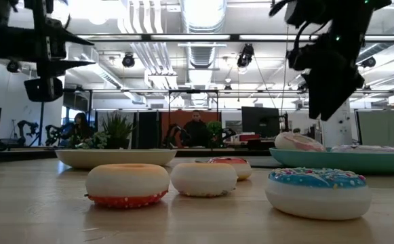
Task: Pick & Place donuts
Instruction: Put the large black donut on the green plate
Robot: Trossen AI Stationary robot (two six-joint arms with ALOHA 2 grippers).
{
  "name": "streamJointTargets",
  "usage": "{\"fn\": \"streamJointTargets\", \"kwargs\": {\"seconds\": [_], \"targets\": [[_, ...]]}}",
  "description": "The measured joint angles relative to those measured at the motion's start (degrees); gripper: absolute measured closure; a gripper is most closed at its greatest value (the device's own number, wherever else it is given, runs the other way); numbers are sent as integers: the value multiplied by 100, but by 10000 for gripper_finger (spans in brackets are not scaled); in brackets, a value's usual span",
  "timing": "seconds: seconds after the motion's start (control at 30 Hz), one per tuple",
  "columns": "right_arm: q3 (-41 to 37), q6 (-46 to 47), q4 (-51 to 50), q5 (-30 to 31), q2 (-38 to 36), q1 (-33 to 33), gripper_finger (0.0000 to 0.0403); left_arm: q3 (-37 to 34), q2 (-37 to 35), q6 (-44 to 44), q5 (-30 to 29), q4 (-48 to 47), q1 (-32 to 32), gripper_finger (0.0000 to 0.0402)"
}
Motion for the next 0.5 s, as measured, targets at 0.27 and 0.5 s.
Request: {"fn": "streamJointTargets", "kwargs": {"seconds": [0.27, 0.5], "targets": [[-11, -304, -191, -5, -179, 58, 137, 1984, 2162, 435, 811, -3384, -750, 287], [-12, -389, -122, 43, -163, 58, 140, 3524, 3831, 1006, 133, -5844, -2188, 287]]}}
